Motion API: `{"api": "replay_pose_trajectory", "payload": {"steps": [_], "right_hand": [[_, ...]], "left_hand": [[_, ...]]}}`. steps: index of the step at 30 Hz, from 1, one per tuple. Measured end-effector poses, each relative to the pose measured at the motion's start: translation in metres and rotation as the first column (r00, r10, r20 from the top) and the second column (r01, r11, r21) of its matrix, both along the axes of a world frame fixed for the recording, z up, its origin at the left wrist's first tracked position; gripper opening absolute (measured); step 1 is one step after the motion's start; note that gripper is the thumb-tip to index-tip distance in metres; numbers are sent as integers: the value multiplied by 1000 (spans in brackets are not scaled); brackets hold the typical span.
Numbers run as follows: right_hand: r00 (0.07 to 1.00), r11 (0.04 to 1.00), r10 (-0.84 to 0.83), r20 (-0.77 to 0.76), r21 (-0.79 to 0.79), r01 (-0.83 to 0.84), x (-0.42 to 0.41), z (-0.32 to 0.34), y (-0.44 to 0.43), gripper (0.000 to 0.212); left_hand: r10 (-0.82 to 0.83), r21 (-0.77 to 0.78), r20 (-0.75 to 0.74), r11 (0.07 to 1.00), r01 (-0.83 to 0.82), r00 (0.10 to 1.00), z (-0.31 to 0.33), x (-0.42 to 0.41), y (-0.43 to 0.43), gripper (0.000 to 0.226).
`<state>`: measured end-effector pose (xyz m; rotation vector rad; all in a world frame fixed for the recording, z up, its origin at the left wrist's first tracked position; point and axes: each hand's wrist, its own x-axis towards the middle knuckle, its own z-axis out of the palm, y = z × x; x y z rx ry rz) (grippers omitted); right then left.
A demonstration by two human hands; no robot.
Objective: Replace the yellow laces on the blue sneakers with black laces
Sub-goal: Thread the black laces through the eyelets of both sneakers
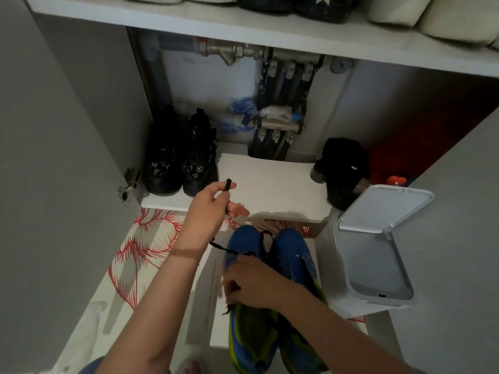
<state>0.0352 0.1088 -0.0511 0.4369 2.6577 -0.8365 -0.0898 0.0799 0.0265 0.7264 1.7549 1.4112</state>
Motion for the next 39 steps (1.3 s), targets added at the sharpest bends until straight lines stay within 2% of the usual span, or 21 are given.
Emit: {"api": "replay_pose_trajectory", "payload": {"steps": [2, 3, 5, 7, 10, 12, 15, 20, 23, 25, 29, 34, 37, 39], "right_hand": [[970, 948, -238, -54, -229, 220, -3, 10, 12, 8], [909, 864, -406, -92, -363, 349, -4, 16, 21, 5], [711, 619, -691, -127, -612, 493, -1, 28, 41, 8], [569, 433, -816, -105, -764, 479, 5, 35, 56, 10], [534, 298, -844, -43, -866, 401, 7, 39, 62, 10], [554, 274, -832, -25, -887, 372, 5, 40, 60, 10], [594, 330, -803, -53, -868, 370, 5, 41, 58, 10], [630, 383, -776, -43, -825, 416, 4, 42, 59, 7], [609, 397, -793, -28, -781, 481, 4, 38, 59, 26], [572, 363, -820, -16, -788, 498, 4, 37, 57, 30], [447, 212, -894, 38, -842, 496, 6, 37, 56, 24], [449, 224, -892, 46, -817, 531, 4, 34, 58, 14], [434, 212, -900, 41, -830, 516, 4, 31, 59, 12], [430, 185, -902, 52, -852, 490, 3, 30, 60, 19]], "left_hand": [[-7, -54, 12, 998, 8, 1000, -3, -1, 0, 25], [-4, -76, 30, 997, 6, 1000, -6, -2, 1, 25], [-1, -130, 70, 991, 10, 998, -10, -3, 4, 22], [-41, -196, 69, 979, 53, 997, -13, -3, 8, 14], [-108, -220, 53, 969, 117, 993, -17, -2, 9, 11], [-126, -213, 37, 968, 130, 991, -19, -1, 9, 10], [-86, -180, 37, 979, 92, 996, -19, -1, 9, 6], [-50, -124, -85, 992, 40, 995, -19, 1, 10, 14], [-39, -144, -100, 989, 25, 994, -25, 1, 12, 14], [-36, -162, -100, 987, 20, 994, -27, 3, 13, 13], [-61, -172, -127, 984, 39, 990, -29, 7, 15, 15], [-90, -198, -253, 979, 40, 963, -36, 7, 16, 22], [-93, -194, -254, 980, 43, 963, -39, 7, 16, 24], [-81, -179, -212, 983, 43, 974, -38, 7, 16, 23]]}}
